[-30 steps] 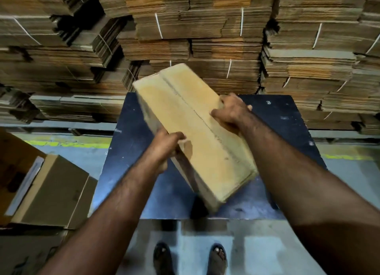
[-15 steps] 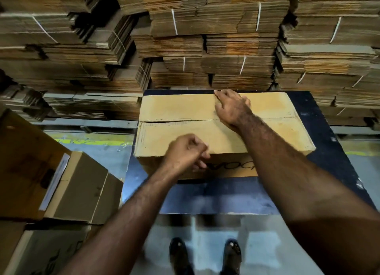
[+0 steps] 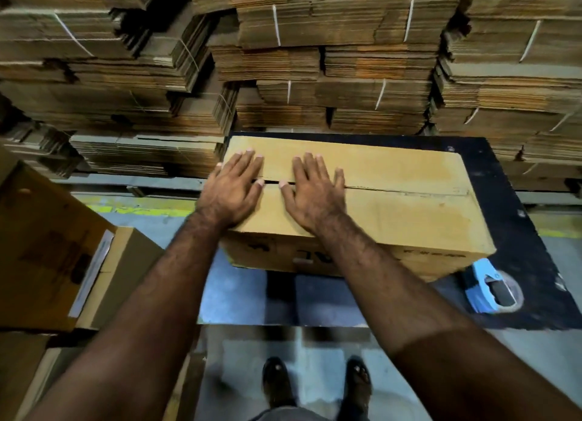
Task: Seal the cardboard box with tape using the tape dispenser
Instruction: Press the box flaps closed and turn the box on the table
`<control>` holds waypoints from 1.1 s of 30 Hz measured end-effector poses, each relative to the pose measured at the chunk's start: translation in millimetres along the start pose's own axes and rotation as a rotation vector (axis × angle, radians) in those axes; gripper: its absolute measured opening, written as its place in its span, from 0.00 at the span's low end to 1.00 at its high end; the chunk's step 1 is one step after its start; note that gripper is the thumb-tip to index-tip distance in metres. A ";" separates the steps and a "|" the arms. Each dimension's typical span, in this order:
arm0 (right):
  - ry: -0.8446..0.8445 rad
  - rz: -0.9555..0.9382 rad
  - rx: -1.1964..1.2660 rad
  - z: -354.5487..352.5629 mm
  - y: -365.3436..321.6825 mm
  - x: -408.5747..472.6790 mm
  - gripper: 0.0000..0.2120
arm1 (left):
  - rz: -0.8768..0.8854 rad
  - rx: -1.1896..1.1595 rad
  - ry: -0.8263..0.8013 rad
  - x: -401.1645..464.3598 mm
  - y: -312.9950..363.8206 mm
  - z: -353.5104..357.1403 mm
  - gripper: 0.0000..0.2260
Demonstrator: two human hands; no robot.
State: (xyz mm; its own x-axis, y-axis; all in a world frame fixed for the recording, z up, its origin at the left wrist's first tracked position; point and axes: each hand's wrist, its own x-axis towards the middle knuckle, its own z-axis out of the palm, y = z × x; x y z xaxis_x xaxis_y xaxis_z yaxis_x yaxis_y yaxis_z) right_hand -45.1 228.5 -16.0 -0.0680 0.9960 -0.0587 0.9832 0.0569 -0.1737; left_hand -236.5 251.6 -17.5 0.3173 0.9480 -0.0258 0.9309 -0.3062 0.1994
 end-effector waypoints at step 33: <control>0.360 0.329 0.521 -57.2 277.2 -86.7 0.20 | 0.360 0.080 -0.144 14.3 270.2 35.1 0.50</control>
State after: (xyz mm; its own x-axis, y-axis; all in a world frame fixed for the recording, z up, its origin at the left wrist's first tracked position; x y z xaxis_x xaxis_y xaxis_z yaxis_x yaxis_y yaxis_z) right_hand 242.9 161.9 -2.8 0.3666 0.9221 0.1239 0.7282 -0.2014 -0.6551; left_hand 25.9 179.3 1.5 0.6426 0.7588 -0.1062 0.7650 -0.6276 0.1443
